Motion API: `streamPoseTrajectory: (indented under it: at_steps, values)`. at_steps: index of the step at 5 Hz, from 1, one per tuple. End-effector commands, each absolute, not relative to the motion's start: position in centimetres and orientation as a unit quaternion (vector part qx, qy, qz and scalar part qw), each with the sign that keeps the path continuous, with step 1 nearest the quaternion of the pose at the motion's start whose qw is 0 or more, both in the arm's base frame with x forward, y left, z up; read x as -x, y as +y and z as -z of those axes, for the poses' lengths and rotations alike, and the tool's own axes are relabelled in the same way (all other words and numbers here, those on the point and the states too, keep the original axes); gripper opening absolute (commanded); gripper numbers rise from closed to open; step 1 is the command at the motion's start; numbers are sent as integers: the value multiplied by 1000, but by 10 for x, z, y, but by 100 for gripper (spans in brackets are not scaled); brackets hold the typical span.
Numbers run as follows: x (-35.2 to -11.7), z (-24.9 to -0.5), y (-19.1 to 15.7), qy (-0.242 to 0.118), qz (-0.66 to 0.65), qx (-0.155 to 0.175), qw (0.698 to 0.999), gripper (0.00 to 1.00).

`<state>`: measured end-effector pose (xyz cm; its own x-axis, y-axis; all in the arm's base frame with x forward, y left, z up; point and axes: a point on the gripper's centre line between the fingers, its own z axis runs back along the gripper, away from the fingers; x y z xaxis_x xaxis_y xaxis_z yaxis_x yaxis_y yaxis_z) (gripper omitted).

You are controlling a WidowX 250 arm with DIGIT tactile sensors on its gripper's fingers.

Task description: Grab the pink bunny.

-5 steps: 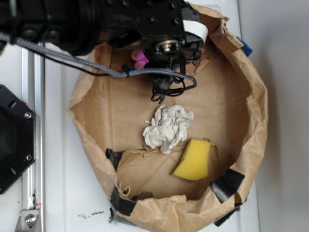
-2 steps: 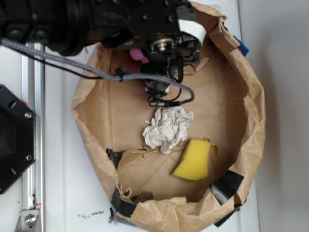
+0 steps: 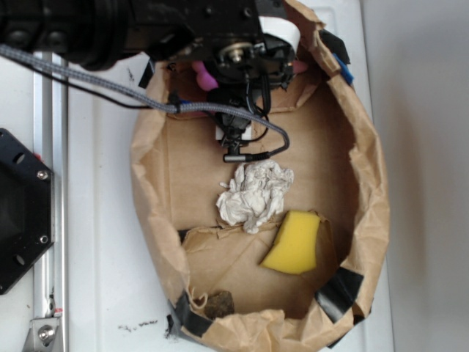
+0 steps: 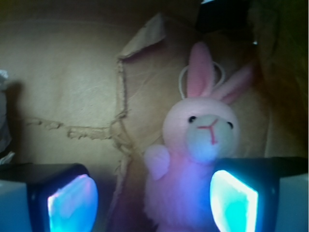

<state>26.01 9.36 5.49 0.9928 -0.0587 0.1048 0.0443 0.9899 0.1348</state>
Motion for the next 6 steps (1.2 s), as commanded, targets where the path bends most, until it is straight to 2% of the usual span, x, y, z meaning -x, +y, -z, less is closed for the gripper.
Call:
streamPoseTrajectory:
  at_steps: [1,3,4,5,6]
  values:
    - [-257,-71,111,-86,-49,-61,993,100]
    - [-257,-71,115,-87,-60,-61,993,100]
    - [-258,-79,125,-90,-75,-86,989,100]
    - [-261,-80,133,-74,-79,-102,989,100]
    - [-268,-66,140,-54,-83,-105,989,100]
